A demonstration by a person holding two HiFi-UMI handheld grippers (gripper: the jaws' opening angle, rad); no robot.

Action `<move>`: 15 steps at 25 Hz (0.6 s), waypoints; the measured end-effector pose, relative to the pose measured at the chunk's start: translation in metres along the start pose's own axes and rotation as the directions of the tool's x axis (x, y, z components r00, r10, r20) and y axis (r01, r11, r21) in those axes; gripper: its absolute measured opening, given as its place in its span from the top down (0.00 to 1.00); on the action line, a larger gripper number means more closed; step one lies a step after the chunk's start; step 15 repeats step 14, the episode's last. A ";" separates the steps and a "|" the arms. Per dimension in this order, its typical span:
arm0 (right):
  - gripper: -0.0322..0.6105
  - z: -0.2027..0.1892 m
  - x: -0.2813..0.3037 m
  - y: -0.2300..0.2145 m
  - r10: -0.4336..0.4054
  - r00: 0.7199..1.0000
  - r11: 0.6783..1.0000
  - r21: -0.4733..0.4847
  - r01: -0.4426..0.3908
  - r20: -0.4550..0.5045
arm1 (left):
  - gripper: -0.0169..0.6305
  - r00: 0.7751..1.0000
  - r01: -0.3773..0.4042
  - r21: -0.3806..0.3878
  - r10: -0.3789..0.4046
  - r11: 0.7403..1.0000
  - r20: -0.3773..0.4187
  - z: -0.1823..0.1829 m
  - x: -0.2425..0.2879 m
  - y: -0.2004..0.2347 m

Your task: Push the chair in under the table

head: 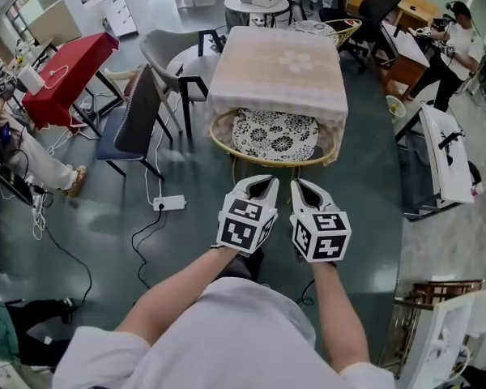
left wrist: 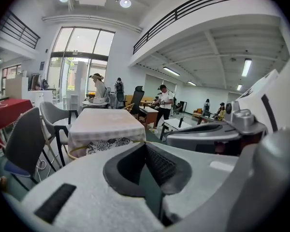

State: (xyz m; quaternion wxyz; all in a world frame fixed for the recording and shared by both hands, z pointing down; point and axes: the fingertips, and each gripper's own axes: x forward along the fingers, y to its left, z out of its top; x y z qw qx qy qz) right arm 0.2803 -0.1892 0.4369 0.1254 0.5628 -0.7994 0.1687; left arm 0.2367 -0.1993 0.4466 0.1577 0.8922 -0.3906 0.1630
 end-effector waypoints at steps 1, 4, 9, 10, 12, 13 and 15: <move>0.95 -0.001 -0.002 0.002 0.000 1.000 1.000 0.003 0.000 0.001 | 0.97 1.000 0.001 0.001 -0.001 1.000 0.003 0.000 -0.002 -0.002; 0.95 -0.003 -0.008 0.005 0.000 1.000 1.000 0.004 0.000 0.002 | 0.97 1.000 0.006 0.007 -0.006 1.000 0.010 -0.001 -0.007 -0.008; 0.95 -0.004 -0.012 0.004 0.001 1.000 1.000 0.008 -0.001 0.006 | 0.97 1.000 0.010 0.009 -0.010 1.000 0.010 -0.002 -0.008 -0.014; 0.95 -0.004 -0.013 0.004 0.002 1.000 1.000 0.009 -0.002 0.005 | 0.97 1.000 0.010 0.010 -0.010 1.000 0.010 -0.002 -0.008 -0.015; 0.95 -0.004 -0.014 0.005 0.002 1.000 1.000 0.012 -0.002 0.004 | 0.97 1.000 0.011 0.009 -0.011 1.000 0.010 -0.001 -0.009 -0.016; 0.95 -0.004 -0.014 0.005 0.002 1.000 1.000 0.013 -0.002 0.004 | 0.97 1.000 0.011 0.009 -0.011 1.000 0.010 -0.001 -0.009 -0.016; 0.95 -0.004 -0.014 0.006 0.002 1.000 1.000 0.014 -0.002 0.004 | 0.97 1.000 0.011 0.009 -0.012 1.000 0.010 0.000 -0.010 -0.016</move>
